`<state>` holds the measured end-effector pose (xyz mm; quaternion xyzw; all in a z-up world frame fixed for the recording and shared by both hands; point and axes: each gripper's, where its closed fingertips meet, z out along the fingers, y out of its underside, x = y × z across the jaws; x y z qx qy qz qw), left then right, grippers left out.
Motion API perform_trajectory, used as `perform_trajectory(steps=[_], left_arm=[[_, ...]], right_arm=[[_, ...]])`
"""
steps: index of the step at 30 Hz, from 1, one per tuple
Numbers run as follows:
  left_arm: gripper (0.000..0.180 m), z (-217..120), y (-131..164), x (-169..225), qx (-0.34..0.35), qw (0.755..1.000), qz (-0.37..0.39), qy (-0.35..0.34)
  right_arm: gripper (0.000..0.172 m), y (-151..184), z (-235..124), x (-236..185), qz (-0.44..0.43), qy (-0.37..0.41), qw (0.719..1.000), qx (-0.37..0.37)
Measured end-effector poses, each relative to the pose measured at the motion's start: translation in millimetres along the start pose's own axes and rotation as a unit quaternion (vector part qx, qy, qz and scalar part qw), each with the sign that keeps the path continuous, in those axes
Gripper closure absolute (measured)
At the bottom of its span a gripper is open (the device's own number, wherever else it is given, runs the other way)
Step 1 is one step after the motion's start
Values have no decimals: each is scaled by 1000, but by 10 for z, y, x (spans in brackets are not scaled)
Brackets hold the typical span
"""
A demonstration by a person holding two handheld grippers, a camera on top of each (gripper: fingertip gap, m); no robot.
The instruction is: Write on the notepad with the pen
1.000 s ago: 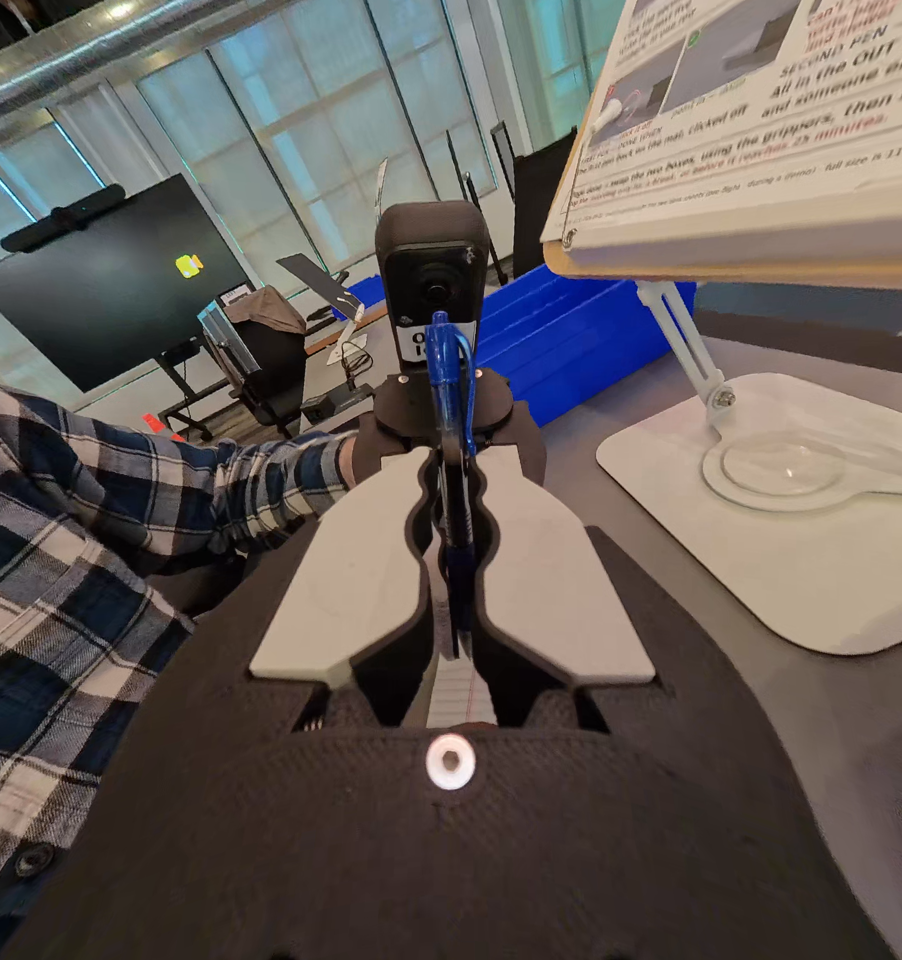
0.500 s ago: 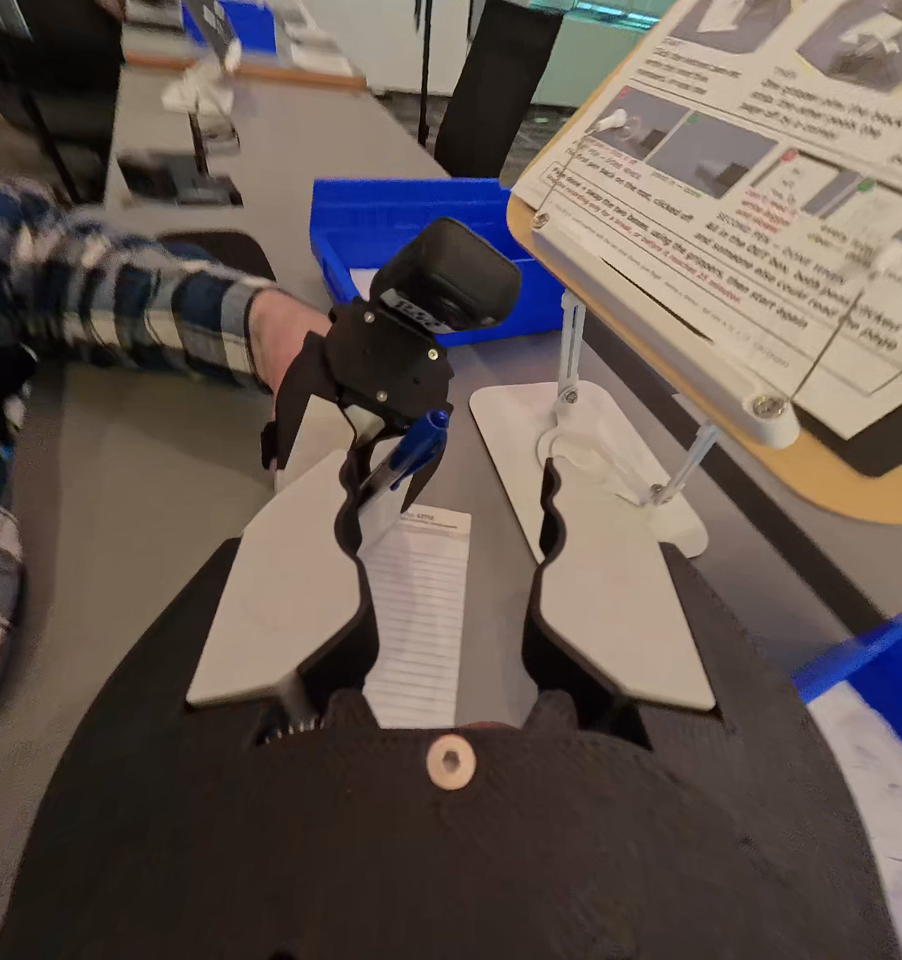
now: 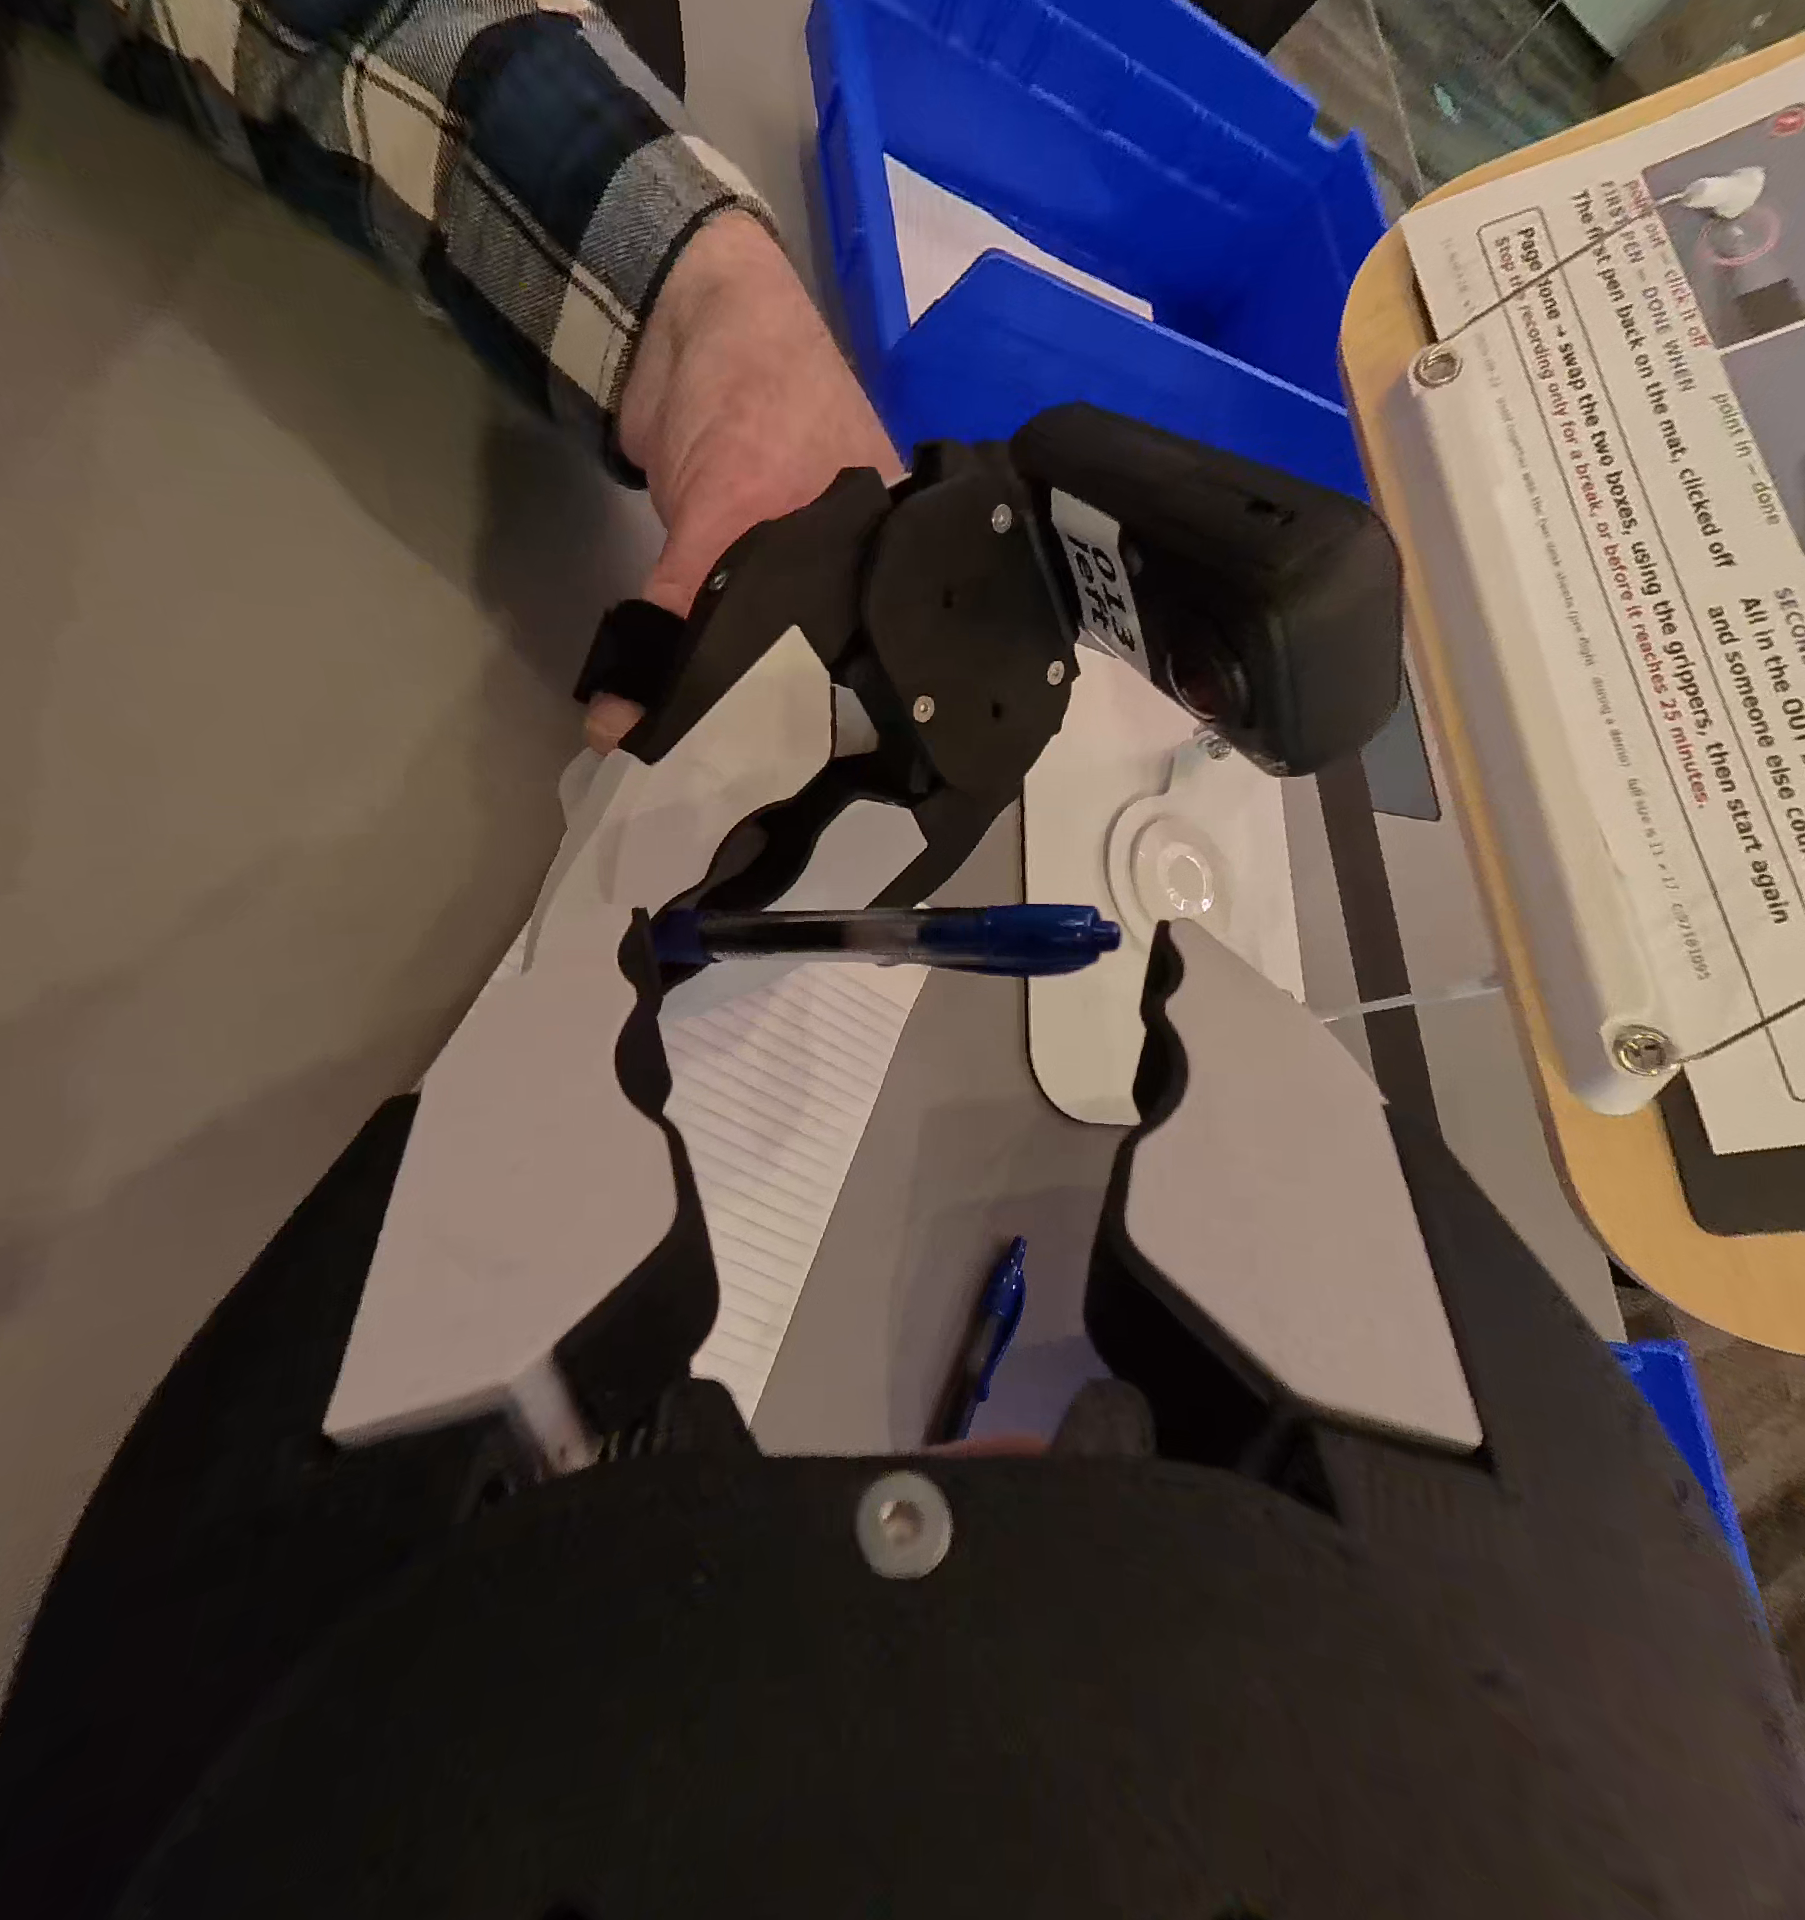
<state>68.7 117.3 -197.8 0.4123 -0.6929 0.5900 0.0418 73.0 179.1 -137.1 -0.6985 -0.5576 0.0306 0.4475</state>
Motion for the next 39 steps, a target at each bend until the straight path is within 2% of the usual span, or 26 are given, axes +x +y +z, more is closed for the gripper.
perform_trajectory(steps=[11,30,33,35,39], left_arm=[[171,14,-1,5,7,1000,-9,11],[171,7,-21,-26,11,1000,-8,-1],[171,-92,-25,-48,8,1000,-4,-20],[171,-205,-13,-70,1,999,0,-42],[171,-425,97,-178,-16,994,-18,-102]], right_arm=[[87,75,15,-11,-21,6,999,-32],[88,101,-1,28,-17,25,999,-35],[90,135,-67,150,36,47,998,-24],[90,268,-63,111,114,9,993,-28],[88,761,129,-196,244,-86,960,-101]])
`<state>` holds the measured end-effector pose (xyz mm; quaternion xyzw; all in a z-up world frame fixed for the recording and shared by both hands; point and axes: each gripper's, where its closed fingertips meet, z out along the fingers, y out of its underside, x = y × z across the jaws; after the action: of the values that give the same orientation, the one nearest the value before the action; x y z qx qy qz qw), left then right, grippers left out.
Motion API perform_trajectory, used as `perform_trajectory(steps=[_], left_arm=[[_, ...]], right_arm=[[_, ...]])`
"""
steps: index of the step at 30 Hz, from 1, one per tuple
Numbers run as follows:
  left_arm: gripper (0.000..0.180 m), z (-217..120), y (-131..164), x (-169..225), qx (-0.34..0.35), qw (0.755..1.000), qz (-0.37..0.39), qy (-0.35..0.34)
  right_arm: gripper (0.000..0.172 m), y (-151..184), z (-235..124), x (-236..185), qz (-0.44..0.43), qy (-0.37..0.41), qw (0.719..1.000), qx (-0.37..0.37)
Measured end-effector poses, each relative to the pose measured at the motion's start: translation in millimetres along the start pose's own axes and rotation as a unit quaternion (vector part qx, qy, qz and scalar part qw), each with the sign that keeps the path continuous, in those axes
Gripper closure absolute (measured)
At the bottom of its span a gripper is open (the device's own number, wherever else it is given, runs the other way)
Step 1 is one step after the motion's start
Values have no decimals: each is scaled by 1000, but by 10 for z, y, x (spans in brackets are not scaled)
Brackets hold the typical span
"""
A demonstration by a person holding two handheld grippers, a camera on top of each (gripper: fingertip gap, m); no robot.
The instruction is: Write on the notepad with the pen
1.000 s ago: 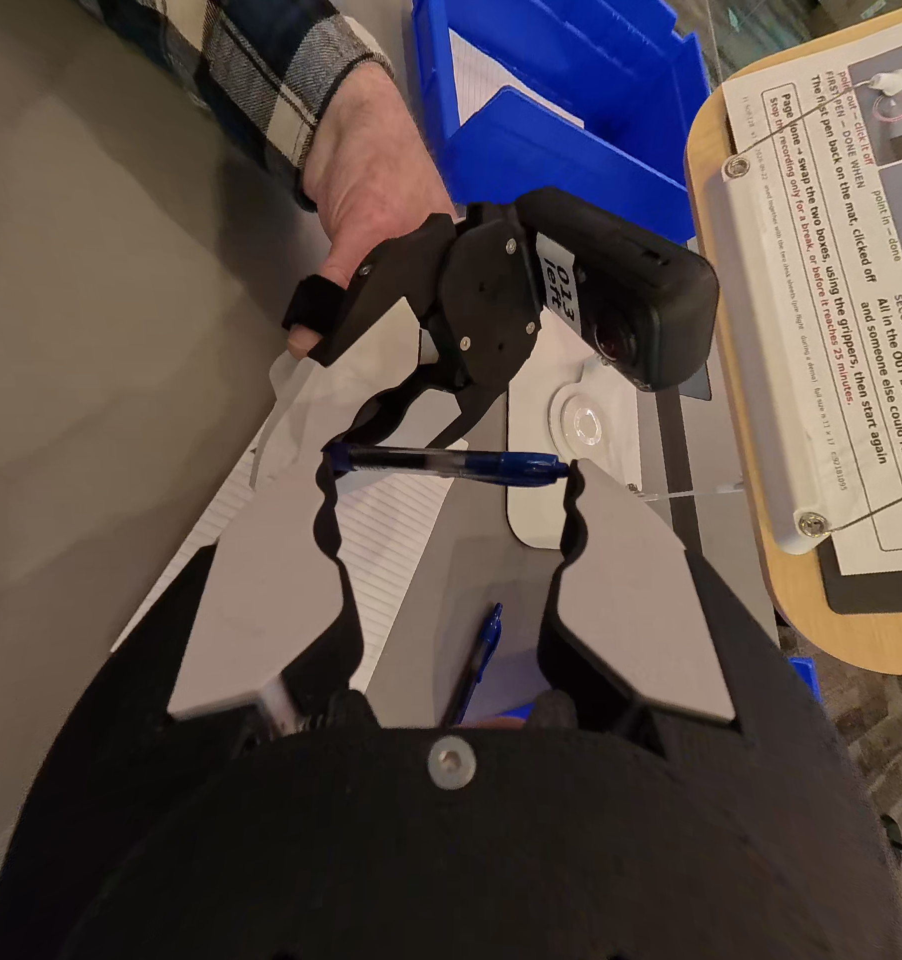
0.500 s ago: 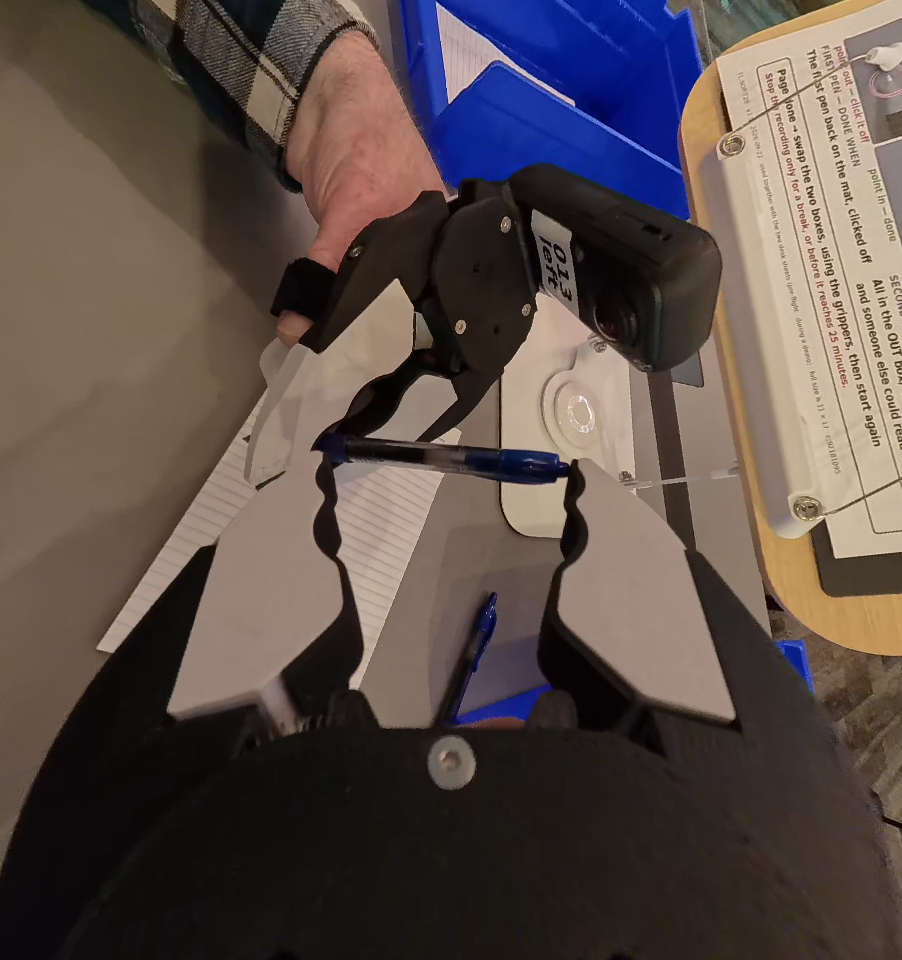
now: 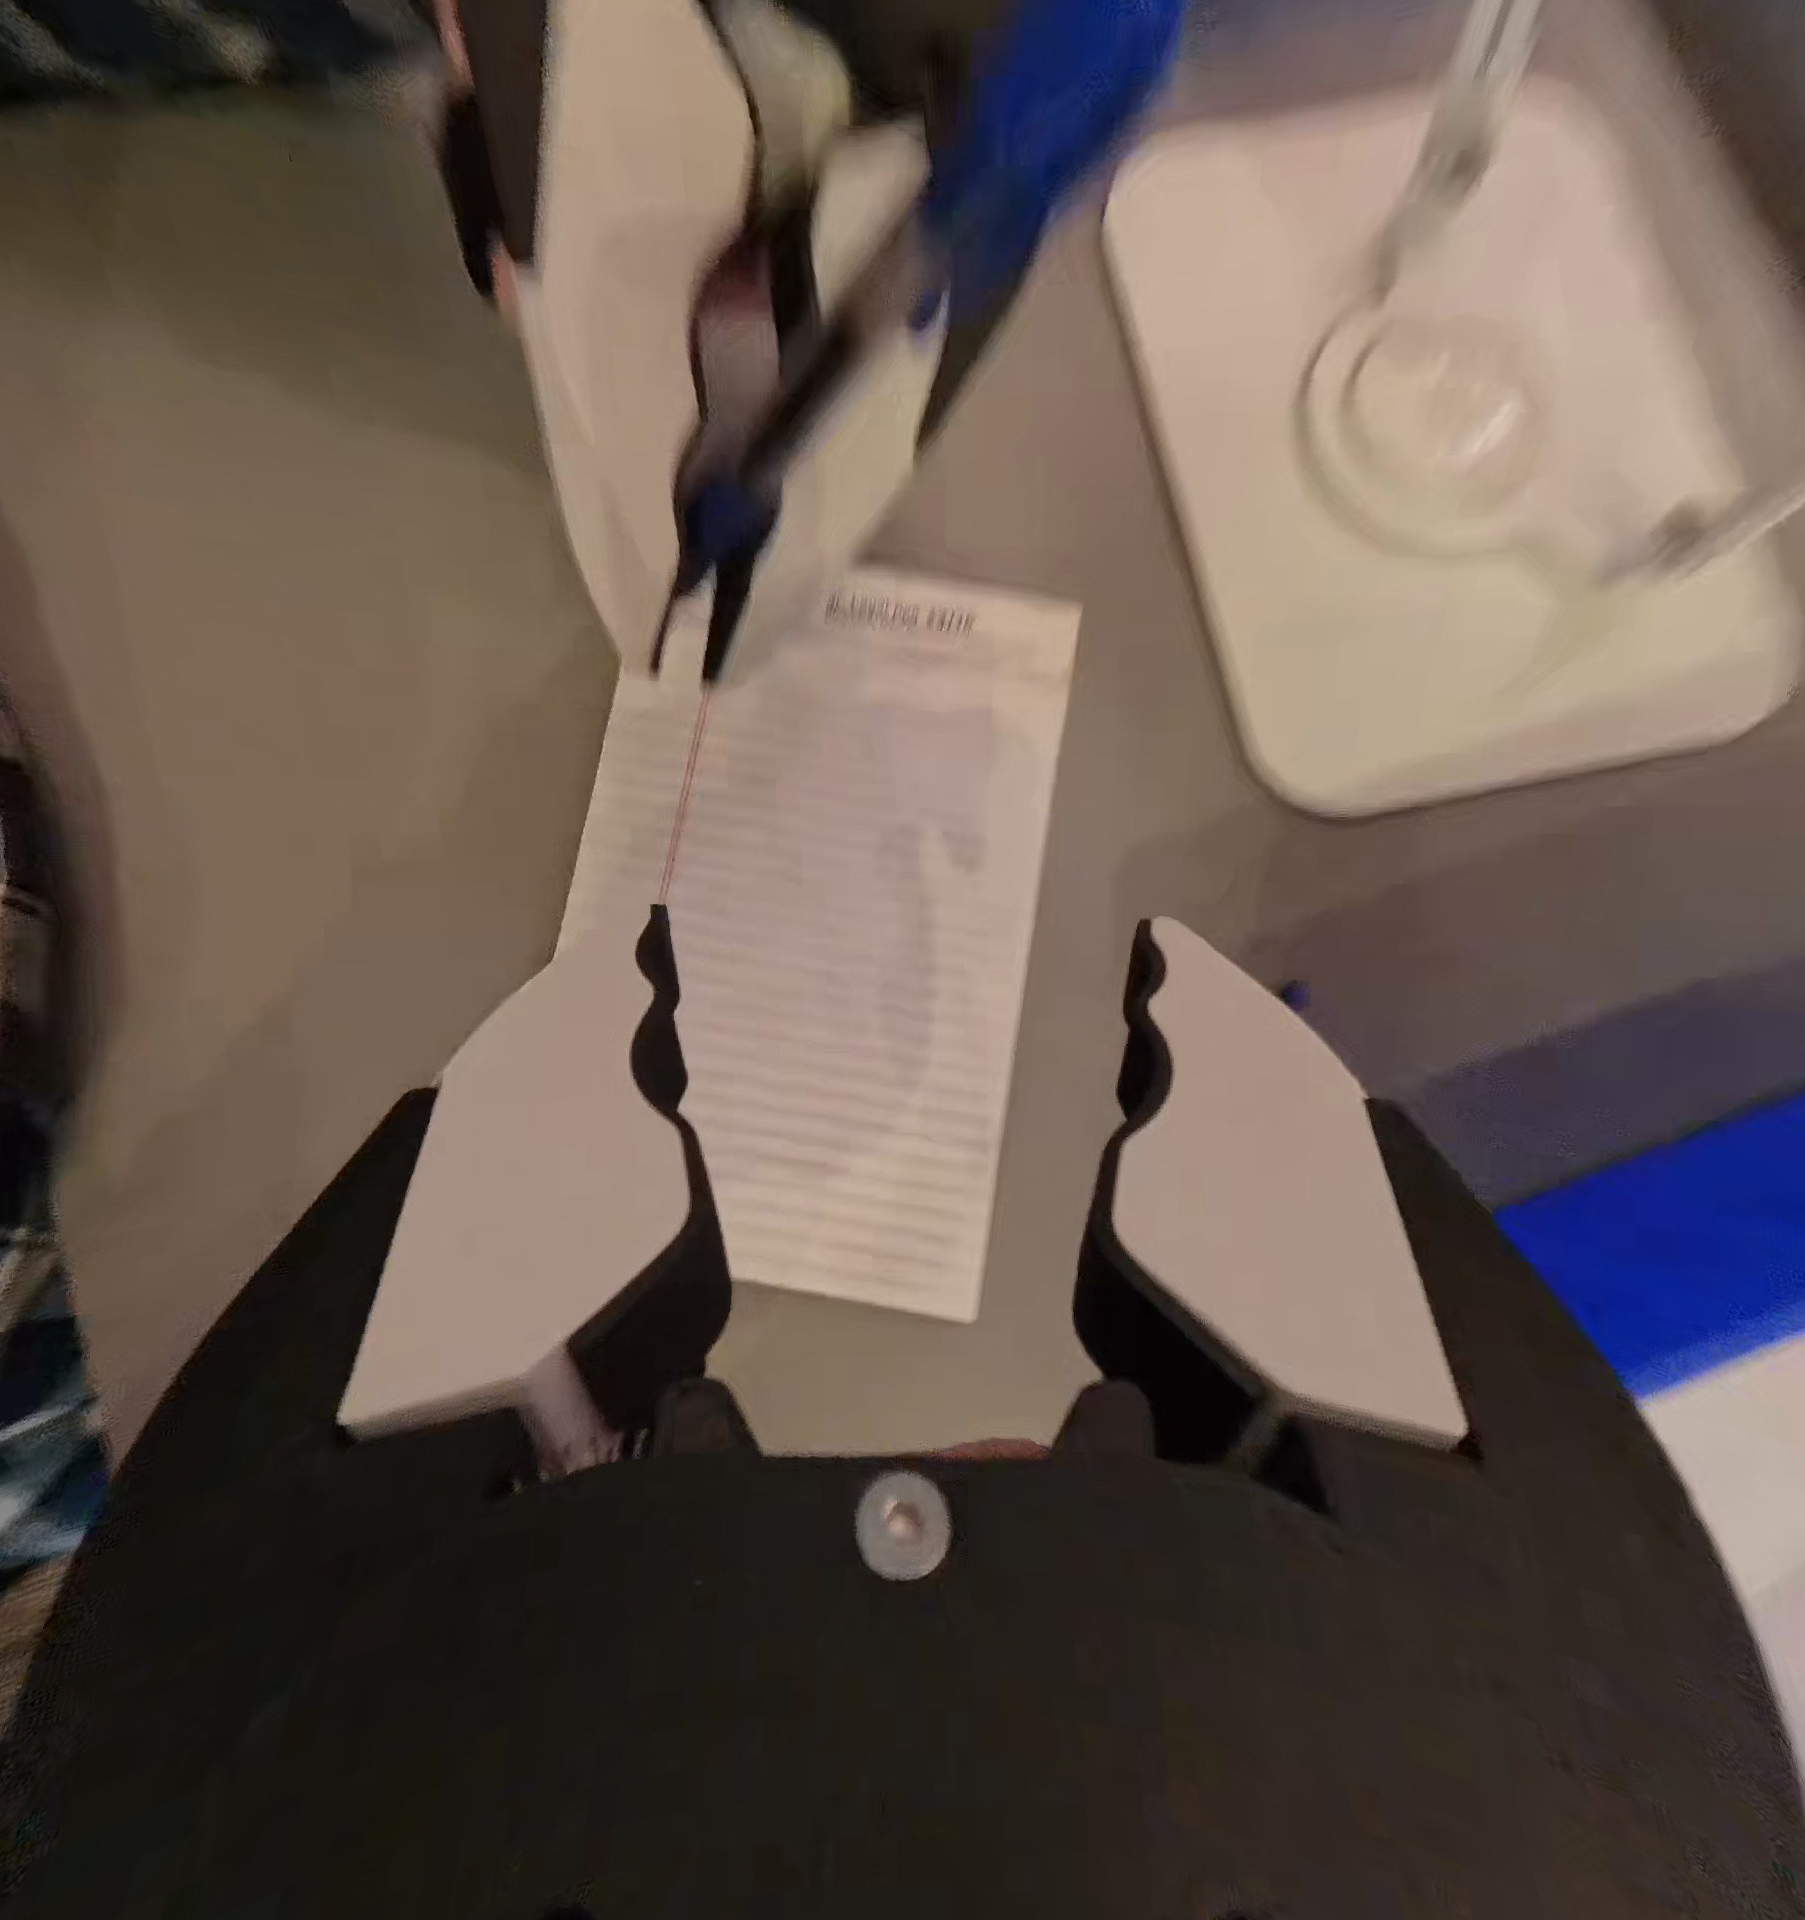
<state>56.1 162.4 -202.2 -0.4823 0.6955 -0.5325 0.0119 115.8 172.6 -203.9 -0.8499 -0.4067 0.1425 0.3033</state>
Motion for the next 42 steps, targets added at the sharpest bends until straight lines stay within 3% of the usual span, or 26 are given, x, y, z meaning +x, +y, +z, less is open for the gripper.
perform_trajectory(steps=[3,7,12,14,15,17,19,21,24,25,26,29,31,35,37,40,42], left_arm=[[171,-137,121,-98,8,999,-28,-45],[171,-293,280,-223,30,992,-74,-94],[171,-382,286,-259,82,986,-119,-78],[171,-303,143,-242,102,985,-122,-59],[171,-221,74,-211,103,987,-117,-44],[171,-26,-99,-161,110,989,-91,-31],[171,202,-194,-110,92,993,-69,-25],[171,378,-247,-56,71,996,-45,-18],[171,565,-292,-10,50,998,-24,-16],[171,611,-316,19,51,998,-23,-6],[171,651,-319,-3,45,999,-18,-17],[171,717,-298,-50,28,999,-5,-46],[150,646,-279,-98,29,997,-18,-67],[122,259,-18,-366,1,980,-43,-194],[110,61,187,-502,-23,962,-61,-264],[92,-141,538,-671,-76,927,-91,-355],[84,-174,638,-742,-86,911,-87,-393]], right_arm=[[85,329,238,-62,48,-41,997,-54],[87,553,440,-35,71,-28,991,-107],[88,559,485,-91,79,-16,991,-105],[89,531,443,-144,100,-28,989,-101],[93,439,393,-100,114,-19,991,-73],[104,69,243,-79,142,-33,988,54],[119,-227,61,-82,186,-75,967,157],[117,-414,-83,-54,213,-106,942,238],[128,-468,-158,-96,225,-157,925,263],[136,-501,-188,-145,224,-183,917,276],[155,-514,-203,-213,223,-212,910,277],[160,-445,-177,-211,226,-202,920,250],[161,-371,-231,-79,232,-161,930,234],[161,17,-219,223,232,-68,964,113],[161,289,-124,342,224,-28,974,21],[161,529,44,348,224,-34,971,-74],[161,578,155,361,222,-34,969,-101]])
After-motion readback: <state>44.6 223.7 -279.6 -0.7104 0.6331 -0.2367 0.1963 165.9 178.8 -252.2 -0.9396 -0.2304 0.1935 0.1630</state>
